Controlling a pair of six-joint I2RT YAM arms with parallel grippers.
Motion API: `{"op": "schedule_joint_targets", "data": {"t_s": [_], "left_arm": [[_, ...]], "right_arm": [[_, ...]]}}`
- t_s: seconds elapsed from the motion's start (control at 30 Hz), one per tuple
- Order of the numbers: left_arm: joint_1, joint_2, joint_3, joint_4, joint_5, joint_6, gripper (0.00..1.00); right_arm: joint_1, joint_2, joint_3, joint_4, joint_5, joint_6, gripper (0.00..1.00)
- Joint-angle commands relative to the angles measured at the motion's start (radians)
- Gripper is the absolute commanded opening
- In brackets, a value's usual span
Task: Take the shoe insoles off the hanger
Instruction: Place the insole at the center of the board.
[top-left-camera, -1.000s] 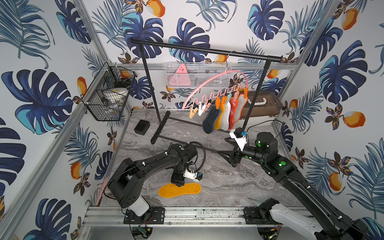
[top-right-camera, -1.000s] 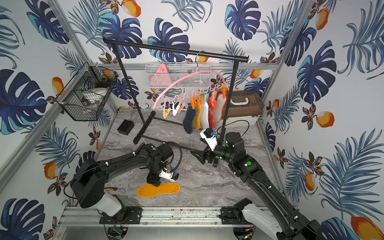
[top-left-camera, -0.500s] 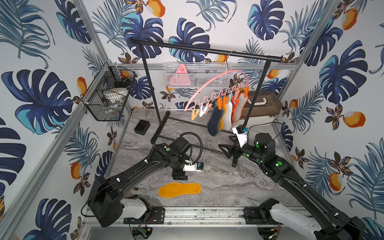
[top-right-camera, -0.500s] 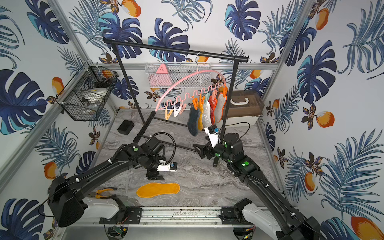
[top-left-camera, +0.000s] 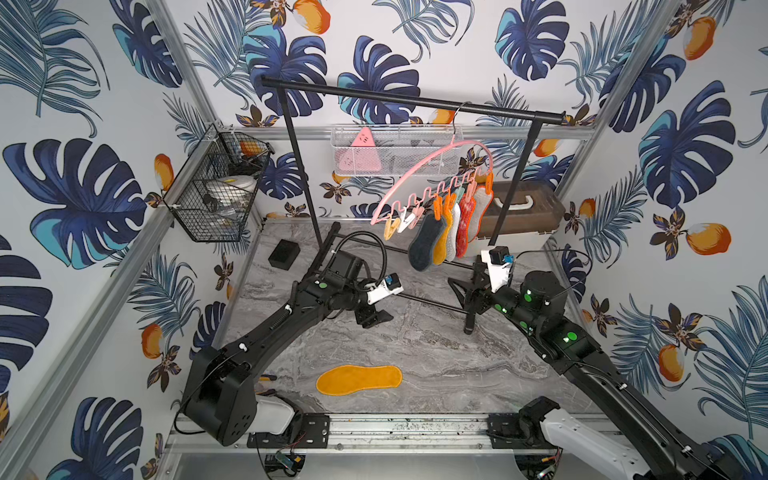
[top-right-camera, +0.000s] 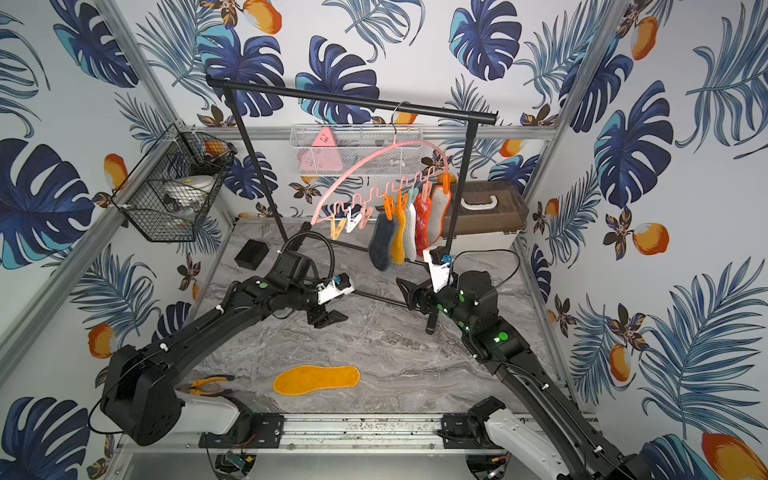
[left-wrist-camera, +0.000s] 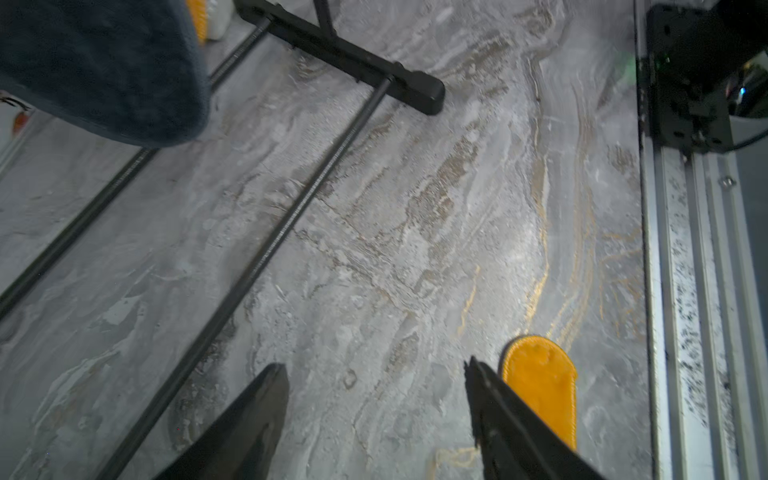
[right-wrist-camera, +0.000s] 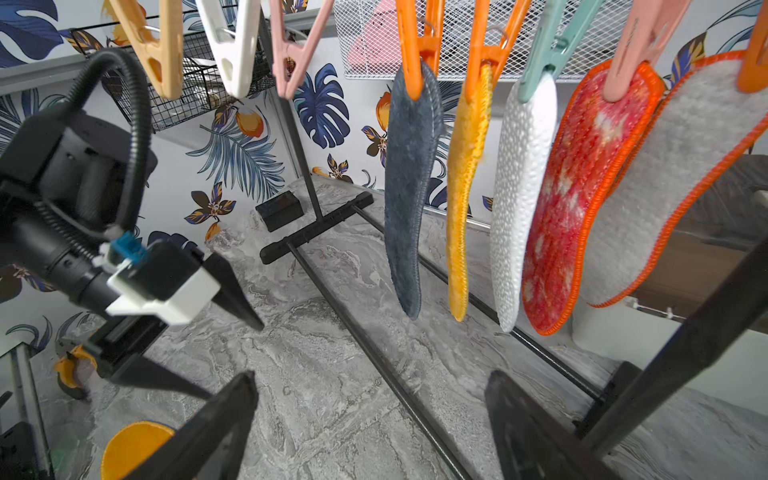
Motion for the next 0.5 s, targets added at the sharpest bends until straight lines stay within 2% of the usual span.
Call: {"op": "schedule_joint_targets", "data": {"t_s": [0.0, 0.23, 0.47], "left_arm": [[0.038, 0.025, 0.011, 0.220, 0.135, -0.083, 0.74], [0.069, 0.158, 0.089, 0.408, 0.226, -0.176, 0.74], [0.075, 0.320, 0.239, 0.444, 0.377, -0.135, 0.72]], "right_arm": [[0.002, -0.014, 0.001, -0.028, 0.016, -0.028, 0.90], [0.001, -0.002, -0.001, -0.032, -0.004, -0.039, 0.90], [0.001, -0.025, -0.026, -0.036, -0.008, -0.056, 0.90]]}}
